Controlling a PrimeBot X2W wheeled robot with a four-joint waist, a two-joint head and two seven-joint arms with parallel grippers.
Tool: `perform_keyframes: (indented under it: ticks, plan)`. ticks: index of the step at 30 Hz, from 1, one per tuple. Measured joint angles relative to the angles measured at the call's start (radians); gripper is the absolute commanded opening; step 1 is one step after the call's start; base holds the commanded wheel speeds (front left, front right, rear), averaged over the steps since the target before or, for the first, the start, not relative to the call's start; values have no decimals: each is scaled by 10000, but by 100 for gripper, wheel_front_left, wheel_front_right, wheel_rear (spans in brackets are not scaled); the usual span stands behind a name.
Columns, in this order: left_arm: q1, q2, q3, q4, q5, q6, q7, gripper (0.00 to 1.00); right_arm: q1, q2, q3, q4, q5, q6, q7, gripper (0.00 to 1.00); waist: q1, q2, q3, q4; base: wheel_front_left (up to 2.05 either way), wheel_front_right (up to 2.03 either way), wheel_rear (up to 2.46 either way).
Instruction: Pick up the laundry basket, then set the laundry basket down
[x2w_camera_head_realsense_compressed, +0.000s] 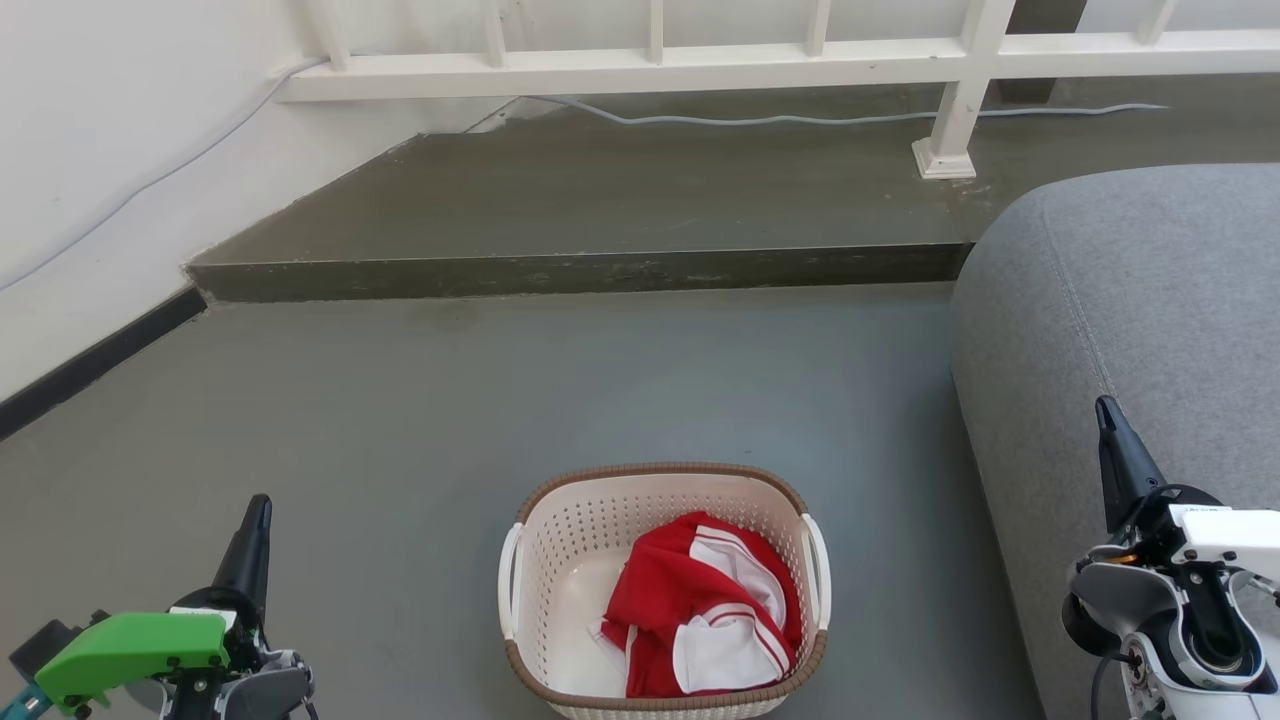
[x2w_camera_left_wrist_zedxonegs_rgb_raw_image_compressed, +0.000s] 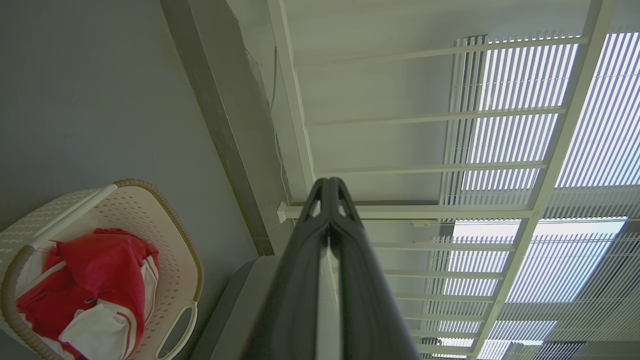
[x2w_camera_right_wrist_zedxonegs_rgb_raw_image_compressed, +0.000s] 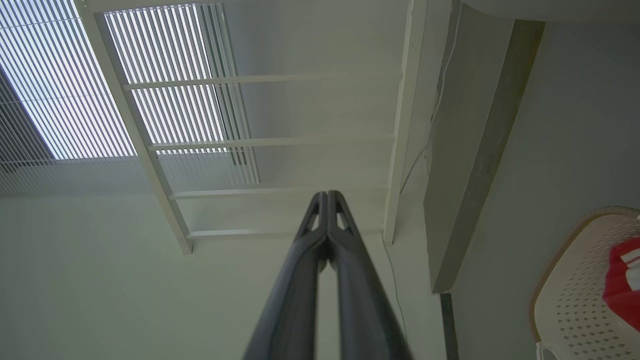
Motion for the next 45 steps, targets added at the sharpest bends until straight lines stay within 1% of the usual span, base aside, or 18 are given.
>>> perform_keyframes:
  ticks: [45]
  plan:
    - [-110, -19, 35, 194, 2, -13, 73, 0, -9, 12, -38, 94, -2, 6, 15, 0, 0, 0, -6, 1, 0, 0, 0]
